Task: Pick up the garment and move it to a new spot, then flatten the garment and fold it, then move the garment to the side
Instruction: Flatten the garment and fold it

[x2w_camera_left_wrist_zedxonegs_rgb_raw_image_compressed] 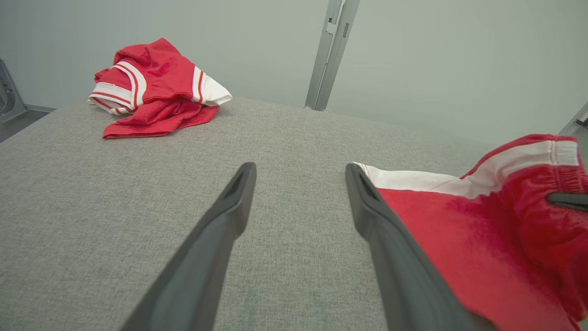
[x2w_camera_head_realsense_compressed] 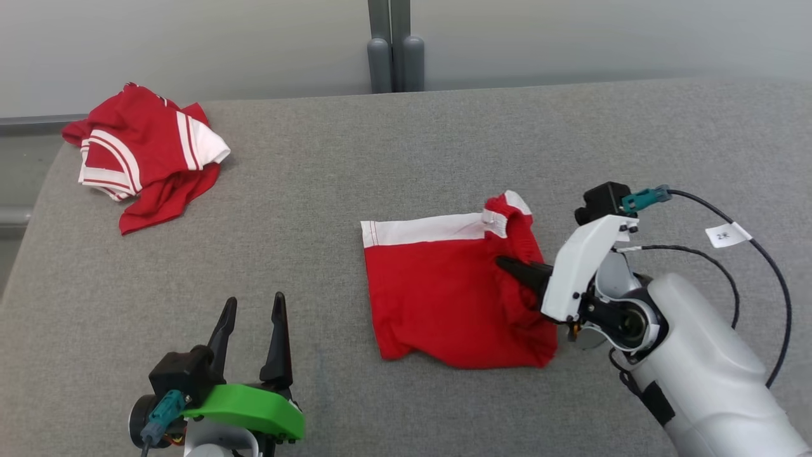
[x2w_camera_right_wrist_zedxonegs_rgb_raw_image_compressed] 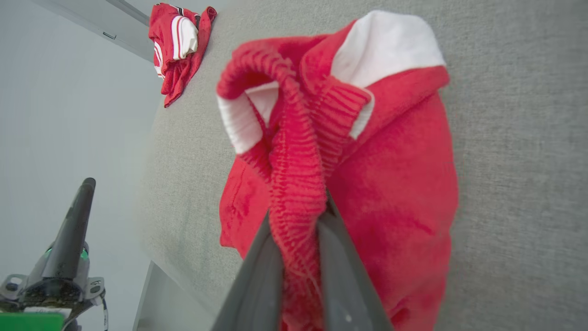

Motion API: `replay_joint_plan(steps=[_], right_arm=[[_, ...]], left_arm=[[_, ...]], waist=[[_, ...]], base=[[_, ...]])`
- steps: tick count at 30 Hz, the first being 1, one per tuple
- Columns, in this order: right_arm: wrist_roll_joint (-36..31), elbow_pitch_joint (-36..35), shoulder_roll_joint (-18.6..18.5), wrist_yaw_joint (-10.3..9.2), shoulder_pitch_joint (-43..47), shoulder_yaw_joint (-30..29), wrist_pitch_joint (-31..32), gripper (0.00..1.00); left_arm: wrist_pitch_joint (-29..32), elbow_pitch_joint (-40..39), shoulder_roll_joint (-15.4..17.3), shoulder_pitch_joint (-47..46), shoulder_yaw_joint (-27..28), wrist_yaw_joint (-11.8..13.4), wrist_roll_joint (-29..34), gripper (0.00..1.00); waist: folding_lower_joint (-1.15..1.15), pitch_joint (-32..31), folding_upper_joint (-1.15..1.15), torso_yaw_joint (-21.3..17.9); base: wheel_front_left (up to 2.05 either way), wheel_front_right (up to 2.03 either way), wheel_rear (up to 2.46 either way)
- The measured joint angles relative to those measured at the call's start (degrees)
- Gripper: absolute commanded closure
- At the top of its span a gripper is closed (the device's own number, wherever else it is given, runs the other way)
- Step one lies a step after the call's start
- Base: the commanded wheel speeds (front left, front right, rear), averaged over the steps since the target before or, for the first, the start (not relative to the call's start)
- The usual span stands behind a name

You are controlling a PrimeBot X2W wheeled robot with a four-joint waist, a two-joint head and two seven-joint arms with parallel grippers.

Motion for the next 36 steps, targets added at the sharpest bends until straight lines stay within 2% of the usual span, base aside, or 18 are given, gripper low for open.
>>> replay_joint_plan(steps=[9,17,21,22,23,24,25,31,36], right_arm=[[0.16,7.55,7.04,0.0,-3.09,-0.41,0.07,1.0],[-1.43,16.82,8.43,0.0,-7.14,0.02,-1.72,1.0],[2.75,19.03,8.51,0.0,-8.8,2.85,-2.89,1.0],[3.39,19.78,8.53,0.0,-9.15,3.6,-3.21,0.93],[4.02,21.02,8.59,0.0,-9.68,4.59,-3.48,0.7],[4.5,22.35,8.61,0.0,-10.24,5.58,-3.92,0.28],[4.79,23.56,8.62,0.0,-10.76,6.35,-4.86,0.0],[11.07,27.03,8.6,0.0,-13.3,9.82,-9.88,0.0],[17.0,27.21,8.62,0.0,-15.24,12.45,-13.58,0.0]], left_arm=[[-0.02,0.94,-0.57,-0.34,-0.85,-0.56,-0.16,0.0],[-0.1,2.35,-1.57,-0.88,-1.59,-1.09,-0.25,0.0],[-0.14,3.08,-2.19,-1.01,-2.1,-1.41,-0.24,0.0],[-0.15,3.22,-2.26,-1.05,-2.15,-1.51,-0.24,0.0],[-0.15,3.38,-2.36,-1.12,-2.21,-1.63,-0.24,0.0],[-0.15,3.54,-2.47,-1.15,-2.31,-1.65,-0.23,0.0],[-0.16,3.72,-2.58,-1.2,-2.42,-1.7,-0.23,0.0],[-0.33,4.42,-3.11,-1.46,-2.53,-2.1,-0.18,0.0],[-0.35,4.64,-3.26,-1.46,-2.1,-2.15,-0.07,0.0]], waist=[[0.0,-0.54,0.0,2.58],[0.0,-0.74,0.0,5.61],[0.0,-0.81,0.0,7.13],[0.0,-0.81,0.0,7.44],[0.0,-0.8,0.0,7.78],[0.0,-0.79,0.0,8.13],[0.0,-0.76,0.0,8.45],[0.0,-0.68,0.0,9.87],[0.0,-0.81,0.0,9.78]], base=[[0.0,0.0,0.0],[0.0,0.0,0.0],[0.0,0.0,0.0],[0.0,0.0,0.0],[0.0,0.0,0.0],[0.0,0.0,0.0],[0.0,0.0,0.0],[0.0,0.0,0.0],[0.0,0.0,0.0]])
